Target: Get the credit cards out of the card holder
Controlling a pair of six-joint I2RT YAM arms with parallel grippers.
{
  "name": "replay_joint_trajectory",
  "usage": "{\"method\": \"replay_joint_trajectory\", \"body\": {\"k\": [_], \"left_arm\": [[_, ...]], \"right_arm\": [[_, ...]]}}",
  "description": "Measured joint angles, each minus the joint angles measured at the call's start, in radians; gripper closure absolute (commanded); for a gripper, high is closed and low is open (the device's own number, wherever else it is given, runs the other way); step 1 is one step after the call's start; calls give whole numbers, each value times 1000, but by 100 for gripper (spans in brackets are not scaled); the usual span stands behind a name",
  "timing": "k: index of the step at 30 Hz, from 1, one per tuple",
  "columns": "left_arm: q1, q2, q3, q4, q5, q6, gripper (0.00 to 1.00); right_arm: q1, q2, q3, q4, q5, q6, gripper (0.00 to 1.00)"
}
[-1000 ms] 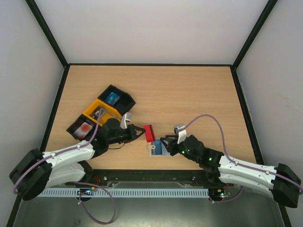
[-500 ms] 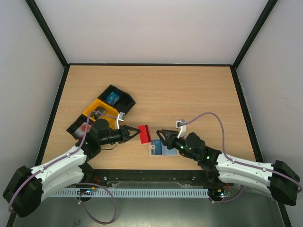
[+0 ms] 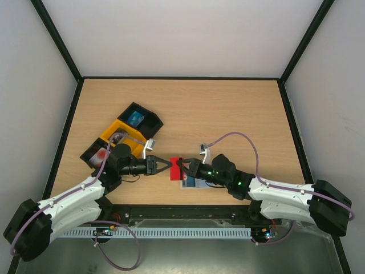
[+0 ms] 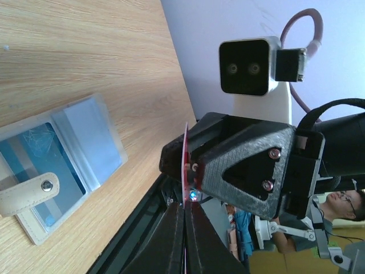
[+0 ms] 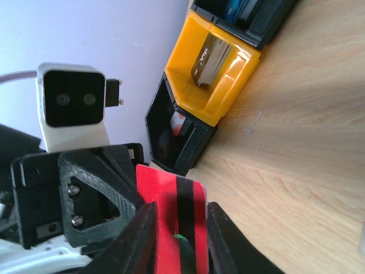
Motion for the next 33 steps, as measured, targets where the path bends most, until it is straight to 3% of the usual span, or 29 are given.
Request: {"method": "replay_joint_trajectory", "body": {"k": [2,4,5,8,9,16,20,26,33], "left_arm": [[0,3,-4,7,10,2,98],[5,8,-8,16,16,3,95],[6,10,-10,17,16,3,89],[6,15,-11,9,9,15,51],[5,15,-10,-5,3,30,48],[3,-36,111,-253,-159,162,47],[-23,-130,147,-321,-300,275,49],[-262,-252,146,-342,-546,541,47],[-379,-220,147,-358,-717,797,49]], "right_arm": [[0,-1,0,3,-8,11,95],[-3,-6,-3,6,-5,21,98],[-4,-14,-8,11,-8,27,98],[-3,-50,-24,30,-10,51,98],[-4,-61,-28,34,-9,58,98],[-4,-113,-30,-23,39,124,98],[-4,-113,32,-219,122,212,98],[-6,-45,288,-610,284,390,98],[-19,-12,391,-766,325,512,98]]}}
